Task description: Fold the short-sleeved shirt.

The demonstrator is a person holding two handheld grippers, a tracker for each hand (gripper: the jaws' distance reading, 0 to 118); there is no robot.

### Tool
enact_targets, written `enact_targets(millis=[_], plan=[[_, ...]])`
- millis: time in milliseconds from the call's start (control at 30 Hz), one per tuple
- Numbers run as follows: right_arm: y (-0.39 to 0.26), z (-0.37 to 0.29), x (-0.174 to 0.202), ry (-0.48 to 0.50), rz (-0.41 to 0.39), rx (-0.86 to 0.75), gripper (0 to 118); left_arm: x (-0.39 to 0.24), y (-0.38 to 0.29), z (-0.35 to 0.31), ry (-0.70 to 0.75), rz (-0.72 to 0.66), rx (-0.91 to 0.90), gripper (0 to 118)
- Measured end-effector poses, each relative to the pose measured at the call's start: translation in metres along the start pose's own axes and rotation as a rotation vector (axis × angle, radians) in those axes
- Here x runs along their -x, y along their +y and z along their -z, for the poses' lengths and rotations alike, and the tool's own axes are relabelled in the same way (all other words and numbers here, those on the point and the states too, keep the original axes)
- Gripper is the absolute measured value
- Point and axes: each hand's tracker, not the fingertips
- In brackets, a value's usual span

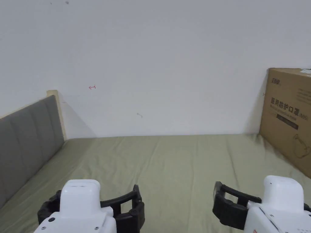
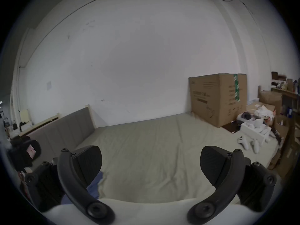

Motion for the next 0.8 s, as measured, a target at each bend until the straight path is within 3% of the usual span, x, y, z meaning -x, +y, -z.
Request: enact_targets(millis=[67,200,233,267,333,367,433,467,500,533,633,700,800], plan=[[0.0,-0.004,-0.001,0.007,-0.042,-0.034,118,0.007,-0.001,0.003,-0.006,-0.072,-0.005,117],[0.006,-0.012,0.003,0.04,-0.105,-0.092,118,0.005,0.003,0.002,0.061,0.041,-0.004,118],[0.007,-0.019,0.01,0.045,-0.114,-0.111,118,0.002,0.005,0.001,0.072,0.076,0.008,113],[0.01,-0.025,0.02,0.037,-0.115,-0.118,118,0.001,0.004,-0.002,0.082,0.081,-0.009,99],[0.012,-0.028,0.025,0.061,-0.117,-0.11,117,0.0,0.001,-0.006,0.076,0.086,-0.039,25],[0.012,-0.029,0.027,0.084,-0.116,-0.095,115,0.0,0.001,-0.005,0.083,0.079,-0.031,6],[0.012,-0.028,0.031,0.09,-0.117,-0.086,105,0.005,0.0,-0.003,0.066,0.043,-0.01,7],[0.01,-0.03,0.034,0.089,-0.125,-0.09,91,0.008,0.001,-0.002,0.044,0.032,0.007,7],[0.008,-0.029,0.037,0.055,-0.14,-0.104,36,0.01,0.001,-0.002,0.043,0.026,0.017,5],[0.007,-0.026,0.038,0.027,-0.146,-0.097,10,0.011,0.0,-0.002,0.046,0.021,0.016,2],[0.009,-0.022,0.033,0.084,-0.09,-0.046,10,0.012,0.0,-0.005,0.068,0.023,0.008,0],[0.008,-0.022,0.036,0.068,-0.102,-0.055,0,0.016,0.001,-0.005,0.073,0.019,0.013,0],[0.01,-0.023,0.043,0.093,-0.131,-0.057,0,0.023,0.0,-0.005,0.072,0.003,0.023,0]])
